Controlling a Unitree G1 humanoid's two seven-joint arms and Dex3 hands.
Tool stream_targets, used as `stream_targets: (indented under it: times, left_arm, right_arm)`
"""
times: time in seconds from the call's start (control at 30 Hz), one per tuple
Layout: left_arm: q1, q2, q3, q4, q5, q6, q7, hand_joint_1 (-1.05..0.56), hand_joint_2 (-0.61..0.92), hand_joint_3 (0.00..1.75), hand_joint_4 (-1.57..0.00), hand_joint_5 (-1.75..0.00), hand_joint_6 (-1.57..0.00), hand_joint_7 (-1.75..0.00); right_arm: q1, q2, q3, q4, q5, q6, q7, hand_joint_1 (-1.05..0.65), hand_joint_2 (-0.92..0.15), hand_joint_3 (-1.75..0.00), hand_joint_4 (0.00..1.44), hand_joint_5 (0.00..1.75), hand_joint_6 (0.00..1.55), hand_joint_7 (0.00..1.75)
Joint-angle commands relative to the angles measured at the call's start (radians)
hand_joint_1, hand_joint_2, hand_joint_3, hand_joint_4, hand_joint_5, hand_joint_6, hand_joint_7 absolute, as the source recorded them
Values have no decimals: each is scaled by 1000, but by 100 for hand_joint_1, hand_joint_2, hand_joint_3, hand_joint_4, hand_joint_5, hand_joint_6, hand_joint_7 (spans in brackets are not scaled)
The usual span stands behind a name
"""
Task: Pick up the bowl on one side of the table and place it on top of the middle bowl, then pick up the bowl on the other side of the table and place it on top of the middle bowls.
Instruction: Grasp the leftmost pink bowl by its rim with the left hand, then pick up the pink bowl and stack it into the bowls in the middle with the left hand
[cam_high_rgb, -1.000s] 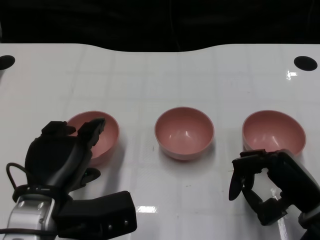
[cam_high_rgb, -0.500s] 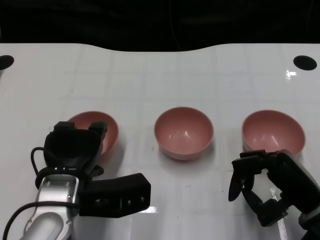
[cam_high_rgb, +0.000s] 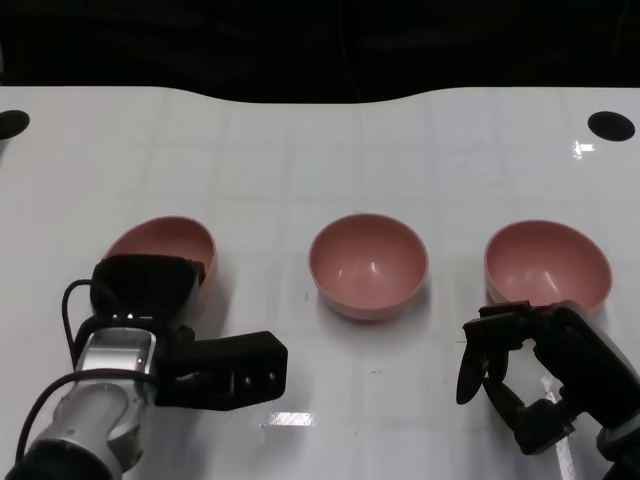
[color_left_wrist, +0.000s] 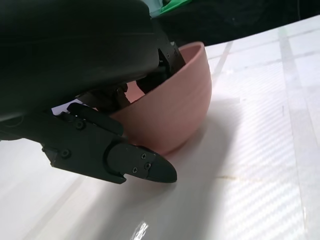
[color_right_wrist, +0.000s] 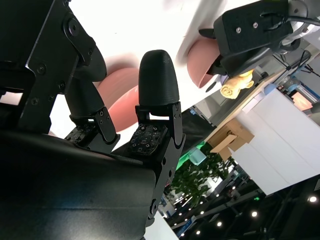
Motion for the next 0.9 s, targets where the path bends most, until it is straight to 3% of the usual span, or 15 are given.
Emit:
stream_targets:
  times: [0.03, 0.07, 0.1, 0.13, 0.17, 0.2, 0.27, 0.4, 0.47, 0.53, 0.57, 0.67, 0.73, 0.8, 0.9]
  left_arm:
    - [8, 26, -5, 64, -34, -73, 101, -33, 92, 10, -80, -147, -113, -7]
    - [7, 30, -6, 67, -37, -92, 140, -32, 92, 16, -82, -163, -119, -10]
    - [7, 34, -4, 68, -41, -111, 176, -31, 92, 23, -83, -169, -116, -24]
    - [6, 40, -1, 64, -48, -131, 204, -28, 92, 27, -86, -172, -94, -84]
    - [6, 46, 2, 52, -56, -147, 221, -27, 92, 28, -86, -173, -84, -104]
    - [6, 54, 3, 33, -60, -155, 225, -27, 92, 26, -86, -174, -80, -107]
    - [6, 67, 3, 0, -63, -158, 216, -30, 92, 23, -85, -175, -82, -88]
    - [-1, 98, 4, -94, -62, -146, 151, -30, 92, 16, -82, -175, -89, -74]
    - [-4, 109, 10, -130, -70, -159, 136, -31, 91, 8, -83, -175, -97, -54]
    - [-9, 118, 14, -156, -80, -171, 117, -27, 92, 7, -85, -175, -98, -68]
    - [-13, 122, 14, -166, -84, -176, 106, -27, 89, 20, -85, -175, -89, -101]
    - [-22, 133, 13, -191, -96, -202, 85, -26, 85, 32, -86, -175, -79, -139]
    - [-28, 133, 17, -210, -110, -224, 75, -26, 82, 35, -86, -175, -76, -147]
    - [-35, 129, 23, -228, -131, -246, 53, -27, 82, 40, -85, -175, -75, -144]
    - [-45, 120, 25, -241, -155, -275, 34, -27, 76, 54, -84, -175, -67, -164]
  right_arm:
    - [-4, -4, -6, 4, 10, -2, -2, 37, -3, -165, 100, 167, 103, 117]
    - [-3, -5, -6, 3, 10, -1, -2, 37, -3, -164, 100, 166, 103, 117]
    - [-2, -5, -6, 1, 11, 1, -1, 37, -3, -164, 100, 166, 103, 117]
    - [-2, -4, -6, 2, 11, 0, -1, 37, -3, -164, 100, 166, 103, 117]
    - [-1, -4, -6, 1, 10, 0, -2, 37, -3, -164, 100, 166, 103, 117]
    - [-1, -4, -6, 1, 8, 0, -4, 36, -3, -165, 100, 165, 103, 117]
    - [-1, -4, -6, 0, 7, 1, -4, 36, -2, -165, 100, 166, 104, 117]
    - [-3, -3, -6, 6, 8, -5, -6, 37, -2, -166, 101, 164, 104, 116]
    - [-4, -3, -6, 9, 6, -7, -7, 37, -2, -166, 101, 164, 105, 116]
    - [-5, -3, -5, 11, 5, -6, -7, 37, -2, -166, 101, 164, 105, 116]
    - [-6, -3, -5, 13, 4, -6, -7, 37, -2, -165, 101, 164, 104, 116]
    - [-6, -3, -5, 13, 4, -3, -7, 37, -3, -165, 101, 164, 104, 116]
    - [-7, -4, -4, 13, 5, -3, -4, 37, -3, -165, 101, 165, 104, 116]
    - [-8, -5, -4, 13, 6, -4, -2, 37, -2, -165, 100, 165, 104, 116]
    - [-7, -5, -4, 14, 2, -5, -5, 36, -3, -164, 100, 164, 104, 116]
